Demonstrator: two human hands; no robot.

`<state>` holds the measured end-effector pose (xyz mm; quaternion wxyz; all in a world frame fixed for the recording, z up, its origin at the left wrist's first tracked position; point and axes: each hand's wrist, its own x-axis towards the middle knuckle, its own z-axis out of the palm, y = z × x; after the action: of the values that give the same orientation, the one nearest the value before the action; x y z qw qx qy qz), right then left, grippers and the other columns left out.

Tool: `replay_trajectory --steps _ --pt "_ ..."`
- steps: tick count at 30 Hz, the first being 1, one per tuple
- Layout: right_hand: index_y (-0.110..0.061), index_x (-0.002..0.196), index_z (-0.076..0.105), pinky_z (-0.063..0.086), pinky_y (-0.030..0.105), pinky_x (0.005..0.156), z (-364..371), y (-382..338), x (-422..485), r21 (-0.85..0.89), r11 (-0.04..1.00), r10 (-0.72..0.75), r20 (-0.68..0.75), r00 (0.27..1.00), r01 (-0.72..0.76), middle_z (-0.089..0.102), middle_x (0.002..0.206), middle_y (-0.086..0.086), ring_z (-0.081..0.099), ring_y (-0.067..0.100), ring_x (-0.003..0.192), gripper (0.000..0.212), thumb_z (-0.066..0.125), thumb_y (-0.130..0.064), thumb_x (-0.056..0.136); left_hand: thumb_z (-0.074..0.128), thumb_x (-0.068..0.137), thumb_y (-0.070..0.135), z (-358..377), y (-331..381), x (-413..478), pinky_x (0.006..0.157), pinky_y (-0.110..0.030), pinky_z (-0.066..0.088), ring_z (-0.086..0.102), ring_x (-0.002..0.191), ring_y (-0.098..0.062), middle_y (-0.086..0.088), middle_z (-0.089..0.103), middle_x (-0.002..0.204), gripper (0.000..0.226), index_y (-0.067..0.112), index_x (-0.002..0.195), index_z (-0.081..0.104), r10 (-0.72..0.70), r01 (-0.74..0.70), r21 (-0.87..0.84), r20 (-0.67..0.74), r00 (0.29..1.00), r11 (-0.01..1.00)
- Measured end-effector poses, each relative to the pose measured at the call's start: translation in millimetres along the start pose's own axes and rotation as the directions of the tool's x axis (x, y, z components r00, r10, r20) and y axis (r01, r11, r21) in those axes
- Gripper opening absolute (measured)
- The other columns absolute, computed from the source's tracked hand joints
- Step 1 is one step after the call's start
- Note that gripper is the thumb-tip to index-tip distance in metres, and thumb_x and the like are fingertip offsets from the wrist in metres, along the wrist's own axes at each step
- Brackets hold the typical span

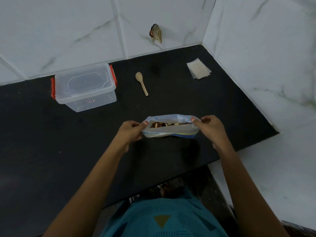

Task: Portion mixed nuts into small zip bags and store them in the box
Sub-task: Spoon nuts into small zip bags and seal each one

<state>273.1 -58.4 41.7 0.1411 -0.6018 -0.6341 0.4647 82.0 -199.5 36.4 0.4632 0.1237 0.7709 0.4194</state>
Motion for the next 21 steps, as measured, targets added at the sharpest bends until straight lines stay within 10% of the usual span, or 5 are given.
replay_trajectory --steps 14,21 --pt "-0.008 0.093 0.059 0.052 0.025 0.069 -7.9 -8.4 -8.9 0.349 0.871 0.256 0.280 0.925 -0.347 0.061 0.095 0.010 0.061 0.015 0.085 0.007 0.058 -0.005 0.086 0.057 0.087 0.005 -7.4 -2.5 -9.0 0.070 -0.028 0.055 0.064 0.086 -0.017 -0.009 0.064 0.099 0.015 0.012 0.100 0.057 -0.069 0.114 -0.288 0.163 0.984 0.951" --pt "-0.008 0.093 0.057 0.051 0.028 0.066 -9.8 -7.7 -6.8 0.530 0.735 0.280 0.330 0.902 -0.422 0.062 0.092 0.011 0.062 0.018 0.083 0.005 0.054 -0.007 0.089 0.048 0.091 0.001 -4.8 -4.1 -9.6 0.055 -0.024 0.057 0.070 0.066 -0.019 -0.012 0.069 0.080 0.013 0.005 0.090 0.061 -0.096 0.270 -0.689 0.281 0.955 0.673"
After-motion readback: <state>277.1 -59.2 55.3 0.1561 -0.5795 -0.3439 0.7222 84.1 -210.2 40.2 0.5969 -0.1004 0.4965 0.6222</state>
